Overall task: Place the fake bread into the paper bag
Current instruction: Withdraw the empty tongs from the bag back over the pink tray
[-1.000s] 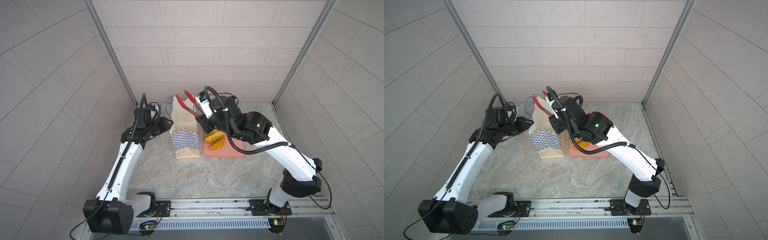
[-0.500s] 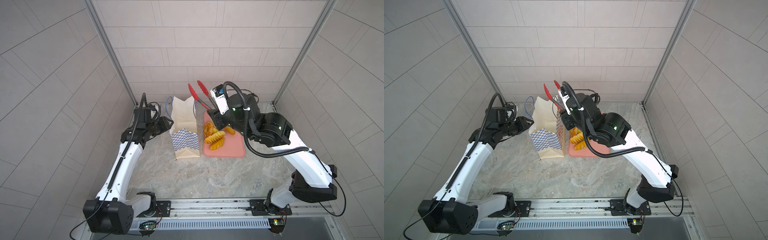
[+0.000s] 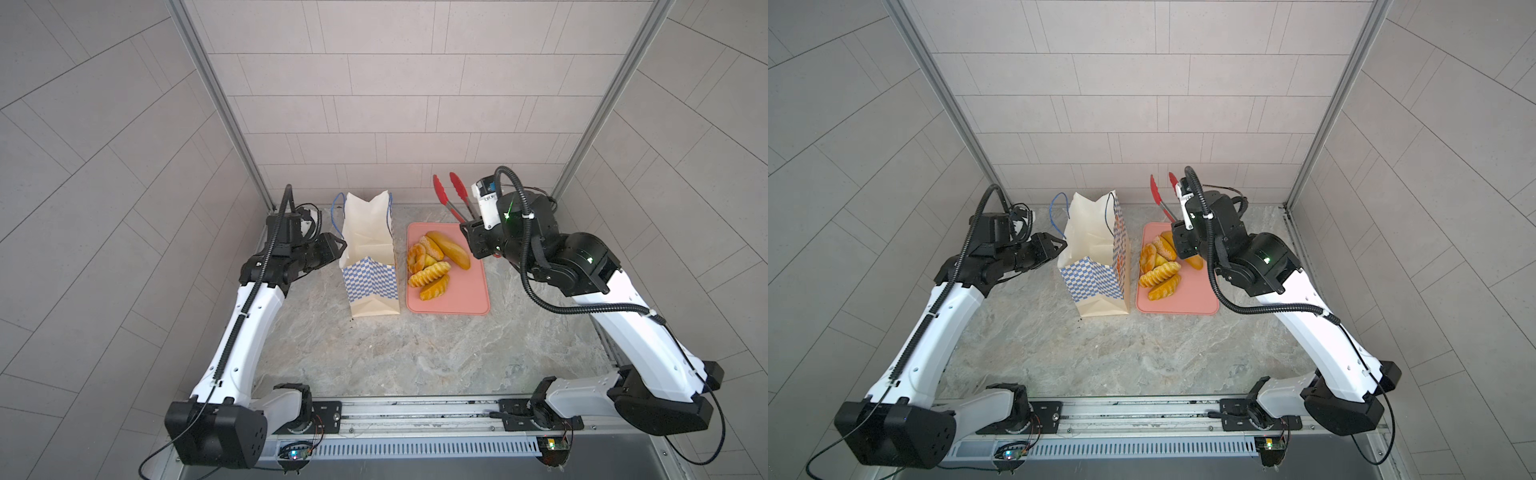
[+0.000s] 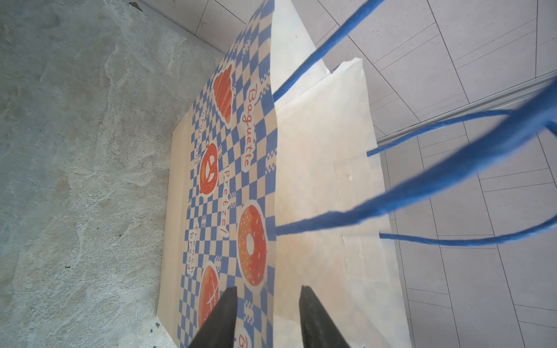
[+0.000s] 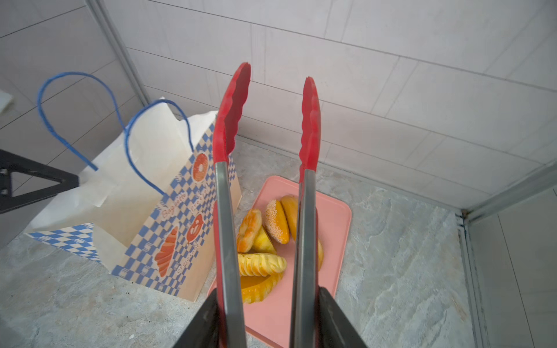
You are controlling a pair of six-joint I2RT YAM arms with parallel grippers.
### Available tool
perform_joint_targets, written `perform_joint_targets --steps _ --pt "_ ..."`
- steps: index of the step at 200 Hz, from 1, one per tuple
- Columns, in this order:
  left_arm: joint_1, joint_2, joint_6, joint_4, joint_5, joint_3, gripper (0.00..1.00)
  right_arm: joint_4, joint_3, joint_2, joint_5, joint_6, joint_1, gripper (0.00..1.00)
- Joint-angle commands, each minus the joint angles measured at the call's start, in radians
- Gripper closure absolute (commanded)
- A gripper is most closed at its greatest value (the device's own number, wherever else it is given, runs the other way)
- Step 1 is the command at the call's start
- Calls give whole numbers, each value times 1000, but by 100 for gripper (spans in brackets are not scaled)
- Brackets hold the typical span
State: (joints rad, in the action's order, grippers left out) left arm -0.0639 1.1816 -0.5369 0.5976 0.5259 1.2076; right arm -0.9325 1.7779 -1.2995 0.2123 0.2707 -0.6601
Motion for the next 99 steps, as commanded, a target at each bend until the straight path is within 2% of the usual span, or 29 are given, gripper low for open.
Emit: perform_joint_targets --steps 1,99 --pt "-3 -7 25 25 -10 32 59 56 -73 51 -124 65 77 52" --pt "-2 -2 32 34 -12 29 59 153 -387 98 -343 160 264 54"
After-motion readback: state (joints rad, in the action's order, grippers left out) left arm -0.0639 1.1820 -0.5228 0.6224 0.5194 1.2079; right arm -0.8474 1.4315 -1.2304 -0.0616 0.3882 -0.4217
